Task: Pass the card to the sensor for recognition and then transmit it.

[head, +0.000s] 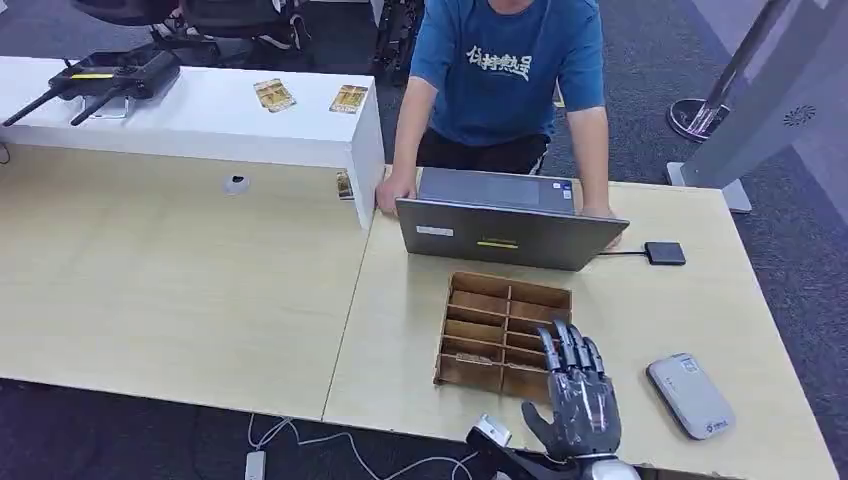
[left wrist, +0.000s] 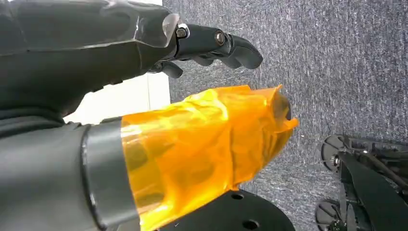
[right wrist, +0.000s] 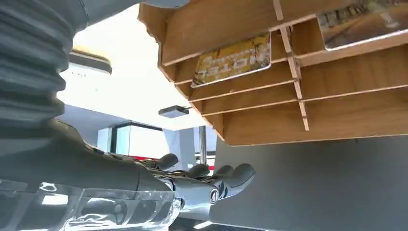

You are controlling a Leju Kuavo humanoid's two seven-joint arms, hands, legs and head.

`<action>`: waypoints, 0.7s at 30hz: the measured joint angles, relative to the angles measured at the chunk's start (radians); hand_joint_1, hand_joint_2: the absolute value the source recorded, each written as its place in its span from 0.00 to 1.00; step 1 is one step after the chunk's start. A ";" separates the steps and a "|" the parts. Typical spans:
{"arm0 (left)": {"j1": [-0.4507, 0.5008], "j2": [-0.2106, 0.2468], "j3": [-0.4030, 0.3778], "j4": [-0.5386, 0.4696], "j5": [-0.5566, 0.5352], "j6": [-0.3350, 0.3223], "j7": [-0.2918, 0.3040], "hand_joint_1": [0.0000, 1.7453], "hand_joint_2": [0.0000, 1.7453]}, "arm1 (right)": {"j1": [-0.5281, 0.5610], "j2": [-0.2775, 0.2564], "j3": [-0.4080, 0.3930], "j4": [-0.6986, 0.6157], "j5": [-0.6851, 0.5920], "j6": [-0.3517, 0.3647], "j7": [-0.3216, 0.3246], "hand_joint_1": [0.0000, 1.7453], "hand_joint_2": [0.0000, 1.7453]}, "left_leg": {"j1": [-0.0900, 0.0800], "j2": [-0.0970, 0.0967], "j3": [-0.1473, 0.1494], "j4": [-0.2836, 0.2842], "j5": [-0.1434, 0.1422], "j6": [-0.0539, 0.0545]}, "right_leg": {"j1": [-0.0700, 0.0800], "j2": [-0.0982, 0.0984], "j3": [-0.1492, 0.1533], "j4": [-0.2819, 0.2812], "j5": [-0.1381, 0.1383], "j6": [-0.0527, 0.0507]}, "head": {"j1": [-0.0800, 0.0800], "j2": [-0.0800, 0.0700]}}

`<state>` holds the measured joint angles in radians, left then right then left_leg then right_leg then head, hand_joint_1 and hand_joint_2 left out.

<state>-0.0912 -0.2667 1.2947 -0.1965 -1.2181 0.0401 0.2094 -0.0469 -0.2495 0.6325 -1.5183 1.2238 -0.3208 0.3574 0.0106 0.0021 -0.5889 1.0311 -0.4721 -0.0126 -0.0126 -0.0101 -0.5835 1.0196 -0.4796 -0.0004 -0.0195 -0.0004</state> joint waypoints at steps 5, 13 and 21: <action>0.000 0.000 0.000 0.000 -0.003 0.000 0.000 0.00 0.00 | 0.002 -0.001 0.008 -0.001 -0.024 0.010 -0.001 0.00 1.00 | 0.000 0.000 0.000 0.000 0.000 0.000 | 0.000 0.000 0.000 0.000 0.000 0.000 | 0.000 0.000; 0.000 0.000 0.000 0.000 -0.015 0.000 0.000 0.00 0.00 | -0.033 0.017 0.036 0.040 -0.055 0.045 -0.018 0.00 1.00 | 0.000 0.000 0.000 0.000 0.000 0.000 | 0.000 0.000 0.000 0.000 0.000 0.000 | 0.000 0.000; 0.000 0.000 0.000 0.000 -0.015 0.000 0.000 0.00 0.00 | -0.053 0.026 0.051 0.074 -0.072 0.054 -0.023 0.00 1.00 | 0.000 0.000 0.000 0.000 0.000 0.000 | 0.000 0.000 0.000 0.000 0.000 0.000 | 0.000 0.000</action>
<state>-0.0915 -0.2667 1.2947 -0.1965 -1.2329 0.0404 0.2094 -0.0996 -0.2239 0.6836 -1.4443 1.1513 -0.2667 0.3349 0.0106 0.0020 -0.5892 1.0310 -0.4720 -0.0126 -0.0127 -0.0105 -0.5834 1.0197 -0.4796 -0.0004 -0.0195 -0.0004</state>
